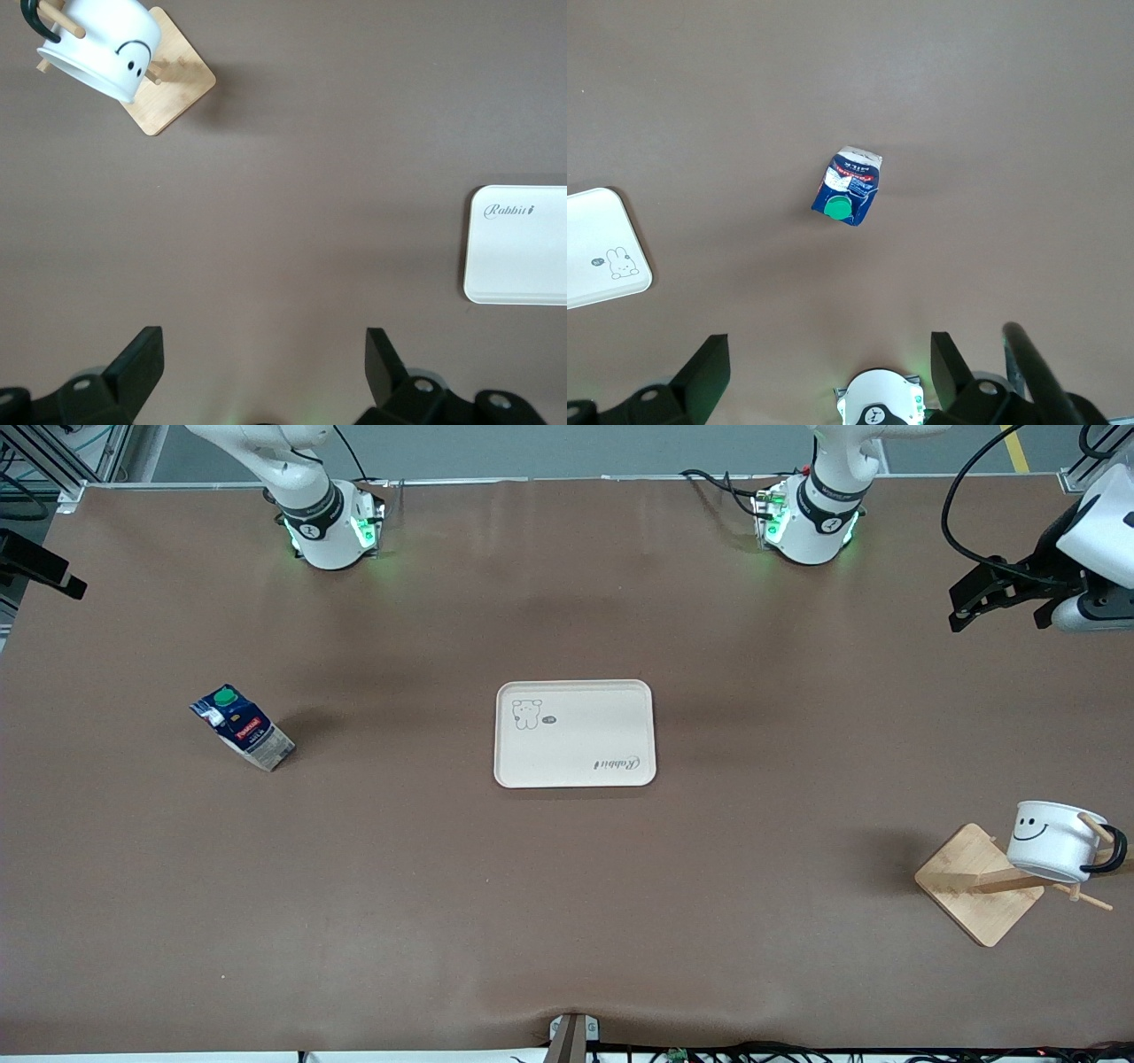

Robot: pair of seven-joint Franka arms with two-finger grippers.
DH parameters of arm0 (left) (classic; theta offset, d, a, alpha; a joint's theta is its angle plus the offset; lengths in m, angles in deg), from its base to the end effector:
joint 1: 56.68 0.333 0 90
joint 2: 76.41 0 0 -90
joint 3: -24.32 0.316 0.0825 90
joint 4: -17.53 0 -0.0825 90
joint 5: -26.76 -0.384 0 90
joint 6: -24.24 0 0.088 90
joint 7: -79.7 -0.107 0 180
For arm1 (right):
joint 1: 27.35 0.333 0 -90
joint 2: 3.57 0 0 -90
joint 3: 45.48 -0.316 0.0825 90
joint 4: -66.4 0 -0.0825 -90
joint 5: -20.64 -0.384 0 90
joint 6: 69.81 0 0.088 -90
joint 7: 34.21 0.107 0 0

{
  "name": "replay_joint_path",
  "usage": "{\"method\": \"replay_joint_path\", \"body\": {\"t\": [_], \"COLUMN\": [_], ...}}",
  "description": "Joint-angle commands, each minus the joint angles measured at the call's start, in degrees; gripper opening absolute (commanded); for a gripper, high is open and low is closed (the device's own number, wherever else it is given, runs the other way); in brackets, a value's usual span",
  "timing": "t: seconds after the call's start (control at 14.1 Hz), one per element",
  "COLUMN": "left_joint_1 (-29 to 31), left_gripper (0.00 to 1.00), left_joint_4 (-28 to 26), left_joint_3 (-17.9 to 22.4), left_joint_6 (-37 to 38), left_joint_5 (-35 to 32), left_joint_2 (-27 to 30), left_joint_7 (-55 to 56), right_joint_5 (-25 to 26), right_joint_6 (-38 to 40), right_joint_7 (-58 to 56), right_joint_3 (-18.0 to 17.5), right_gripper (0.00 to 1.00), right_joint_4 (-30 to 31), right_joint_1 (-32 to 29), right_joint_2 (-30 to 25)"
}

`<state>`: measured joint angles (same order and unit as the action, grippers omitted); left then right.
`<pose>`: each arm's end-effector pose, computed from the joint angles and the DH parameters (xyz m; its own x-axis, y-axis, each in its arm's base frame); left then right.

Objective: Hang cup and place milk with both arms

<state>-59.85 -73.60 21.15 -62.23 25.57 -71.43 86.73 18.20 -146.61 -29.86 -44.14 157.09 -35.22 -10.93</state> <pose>0.5179 -0.0567 0.6565 0.9999 0.0135 0.0086 0.0137 -0.9996 -0.0247 0.4828 -0.0738 0.6673 0.9677 -0.2233 -0.1166 -0.2289 -0.9728 -0.0365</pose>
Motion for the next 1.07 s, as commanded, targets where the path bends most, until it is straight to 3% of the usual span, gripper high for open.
{"method": "replay_joint_path", "body": {"t": [0.0,1.0], "left_joint_1": [0.1,0.62], "left_gripper": [1.0,1.0], "left_joint_4": [-0.19,0.51], "left_joint_3": [-0.25,-1.13], "left_joint_6": [0.51,0.6], "left_joint_5": [0.32,0.32], "left_joint_2": [0.82,0.38], "left_joint_7": [-0.34,0.09], "right_joint_5": [0.5,0.5], "right_joint_6": [-0.11,-0.11], "right_joint_7": [-0.48,-0.48], "right_joint_3": [-0.55,-0.55], "right_gripper": [1.0,1.0], "right_joint_4": [-0.34,-0.34], "right_joint_1": [-0.92,-1.18], "right_joint_2": [-0.02,0.07]}}
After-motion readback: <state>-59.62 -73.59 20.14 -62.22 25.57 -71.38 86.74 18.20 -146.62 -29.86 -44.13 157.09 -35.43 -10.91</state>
